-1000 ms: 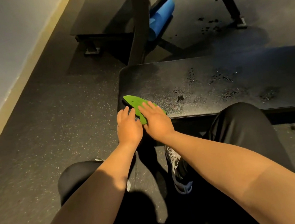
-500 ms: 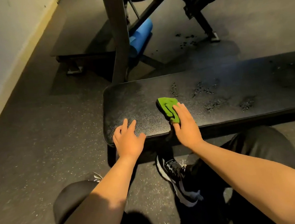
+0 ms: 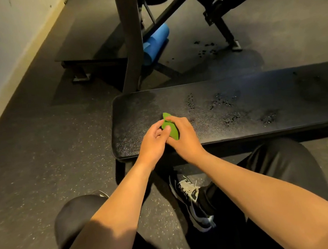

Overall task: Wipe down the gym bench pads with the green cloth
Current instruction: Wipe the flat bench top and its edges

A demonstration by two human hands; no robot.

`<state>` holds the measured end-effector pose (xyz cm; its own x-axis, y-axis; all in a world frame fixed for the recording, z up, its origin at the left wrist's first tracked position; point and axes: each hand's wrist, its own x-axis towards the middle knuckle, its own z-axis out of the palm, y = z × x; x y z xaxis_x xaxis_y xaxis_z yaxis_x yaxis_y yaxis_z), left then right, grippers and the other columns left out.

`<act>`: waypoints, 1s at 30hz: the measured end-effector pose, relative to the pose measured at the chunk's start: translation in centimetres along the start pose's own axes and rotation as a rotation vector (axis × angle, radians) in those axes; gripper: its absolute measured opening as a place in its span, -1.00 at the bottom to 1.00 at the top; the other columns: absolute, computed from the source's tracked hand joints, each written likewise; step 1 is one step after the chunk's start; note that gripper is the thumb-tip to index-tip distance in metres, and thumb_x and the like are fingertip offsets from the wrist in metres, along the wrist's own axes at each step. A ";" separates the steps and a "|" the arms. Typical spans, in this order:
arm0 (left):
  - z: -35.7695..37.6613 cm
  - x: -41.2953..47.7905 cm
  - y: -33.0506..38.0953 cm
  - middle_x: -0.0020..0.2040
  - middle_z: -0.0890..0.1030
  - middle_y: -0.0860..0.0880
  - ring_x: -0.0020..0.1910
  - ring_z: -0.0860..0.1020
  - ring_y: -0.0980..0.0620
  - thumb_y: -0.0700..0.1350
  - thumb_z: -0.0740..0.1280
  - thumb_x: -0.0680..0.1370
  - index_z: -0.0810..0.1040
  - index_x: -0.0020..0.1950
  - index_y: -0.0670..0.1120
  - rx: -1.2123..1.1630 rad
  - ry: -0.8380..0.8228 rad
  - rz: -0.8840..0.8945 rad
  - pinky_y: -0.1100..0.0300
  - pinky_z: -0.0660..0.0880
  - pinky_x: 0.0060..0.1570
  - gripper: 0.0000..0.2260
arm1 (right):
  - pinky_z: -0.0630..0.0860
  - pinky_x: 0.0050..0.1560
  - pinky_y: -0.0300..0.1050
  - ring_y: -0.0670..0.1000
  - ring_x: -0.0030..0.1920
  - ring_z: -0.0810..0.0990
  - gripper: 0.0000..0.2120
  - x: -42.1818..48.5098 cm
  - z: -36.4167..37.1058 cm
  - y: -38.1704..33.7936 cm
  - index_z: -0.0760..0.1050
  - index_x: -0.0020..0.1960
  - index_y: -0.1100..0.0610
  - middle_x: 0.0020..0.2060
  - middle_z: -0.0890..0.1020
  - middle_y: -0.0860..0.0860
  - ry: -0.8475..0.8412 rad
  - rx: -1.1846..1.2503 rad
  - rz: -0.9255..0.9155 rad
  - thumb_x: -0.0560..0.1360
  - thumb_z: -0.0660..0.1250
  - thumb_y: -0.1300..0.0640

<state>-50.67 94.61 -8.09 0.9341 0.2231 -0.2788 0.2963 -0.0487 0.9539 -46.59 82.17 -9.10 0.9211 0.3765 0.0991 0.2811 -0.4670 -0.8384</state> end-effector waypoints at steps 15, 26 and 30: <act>-2.1 1.0 -0.9 0.44 0.44 0.02 0.44 0.30 -0.11 0.10 0.28 0.62 0.51 0.39 0.15 0.835 0.263 0.090 -0.08 0.23 0.40 -0.67 | 0.44 0.21 0.02 0.09 0.24 0.45 -0.47 2.4 -3.0 3.8 0.40 0.41 0.01 0.21 0.51 0.05 0.156 -0.350 0.143 0.49 0.26 0.35; -5.7 -0.4 -5.1 0.66 0.01 -0.05 0.63 -0.04 -0.09 0.14 0.35 0.58 0.10 0.65 -0.01 0.953 0.170 -0.067 -0.10 -0.01 0.55 -0.27 | 0.22 0.48 0.15 0.25 0.45 0.31 -0.43 -0.8 6.1 1.1 0.39 0.47 0.11 0.42 0.41 0.19 -0.151 -0.388 -0.178 0.46 0.30 0.27; -5.9 -0.5 -5.5 0.66 0.00 -0.03 0.63 -0.06 -0.07 0.14 0.34 0.60 0.08 0.65 -0.01 0.939 0.169 -0.045 -0.06 -0.04 0.56 -0.28 | 0.14 0.50 0.06 0.23 0.51 0.25 -0.34 0.5 4.4 3.4 0.40 0.47 0.06 0.48 0.35 0.17 -0.259 -0.414 -0.261 0.41 0.30 0.41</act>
<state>-53.95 100.55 -12.57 0.8984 0.3780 -0.2234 0.4390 -0.7815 0.4433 -46.40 84.32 -14.25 0.7252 0.6817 0.0968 0.6217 -0.5879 -0.5176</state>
